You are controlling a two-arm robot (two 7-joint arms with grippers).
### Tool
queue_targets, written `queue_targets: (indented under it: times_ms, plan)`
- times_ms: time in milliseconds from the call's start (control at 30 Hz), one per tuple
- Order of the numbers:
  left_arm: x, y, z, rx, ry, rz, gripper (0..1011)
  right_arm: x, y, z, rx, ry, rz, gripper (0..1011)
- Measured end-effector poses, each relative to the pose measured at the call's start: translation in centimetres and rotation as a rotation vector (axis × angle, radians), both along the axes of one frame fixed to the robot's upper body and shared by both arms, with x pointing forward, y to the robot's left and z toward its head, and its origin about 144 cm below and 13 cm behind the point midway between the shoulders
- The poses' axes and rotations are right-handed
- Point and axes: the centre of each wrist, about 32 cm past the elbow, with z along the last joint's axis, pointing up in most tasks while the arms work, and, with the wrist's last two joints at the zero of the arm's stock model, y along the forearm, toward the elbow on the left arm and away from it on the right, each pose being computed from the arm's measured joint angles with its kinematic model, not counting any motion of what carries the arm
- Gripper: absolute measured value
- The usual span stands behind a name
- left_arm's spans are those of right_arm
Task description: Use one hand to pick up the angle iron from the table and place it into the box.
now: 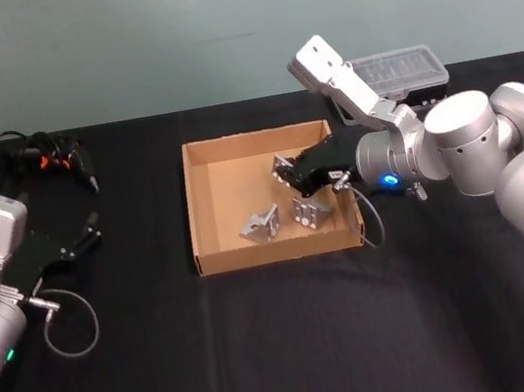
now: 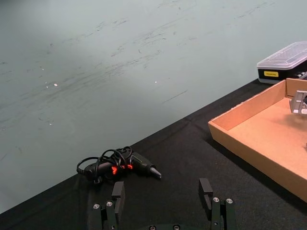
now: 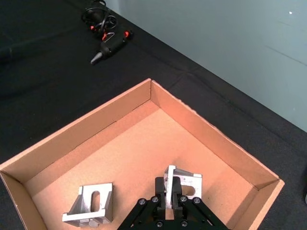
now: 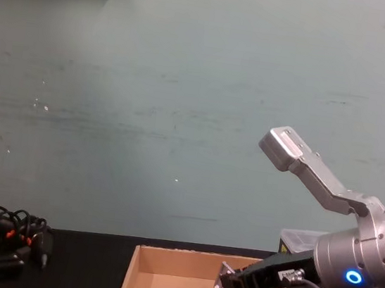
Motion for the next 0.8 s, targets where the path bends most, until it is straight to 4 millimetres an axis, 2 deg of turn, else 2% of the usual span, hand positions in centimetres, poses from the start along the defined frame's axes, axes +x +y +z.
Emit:
queue_targets:
  times_ms: [100, 467, 600, 633, 733, 800]
  plan:
    - [0.0, 0.0, 0.0, 0.0, 0.0, 0.0, 1011, -0.01, 0.01, -0.03, -0.003, 0.003, 0.002, 103]
    - [0.0, 0.0, 0.0, 0.0, 0.0, 0.0, 1011, -0.23, -0.09, 0.29, -0.001, -0.01, 0.006, 416]
    - [0.0, 0.0, 0.0, 0.0, 0.0, 0.0, 1011, -0.37, -0.15, 0.5, 0.001, -0.018, 0.007, 548]
    - [0.0, 0.0, 0.0, 0.0, 0.0, 0.0, 1011, -0.38, -0.15, 0.55, 0.002, -0.02, 0.007, 609]
    - [0.0, 0.0, 0.0, 0.0, 0.0, 0.0, 1011, -0.41, -0.16, 0.69, 0.003, -0.024, 0.008, 670]
    - [0.0, 0.0, 0.0, 0.0, 0.0, 0.0, 1011, -0.43, -0.15, 0.78, 0.003, -0.026, 0.008, 748]
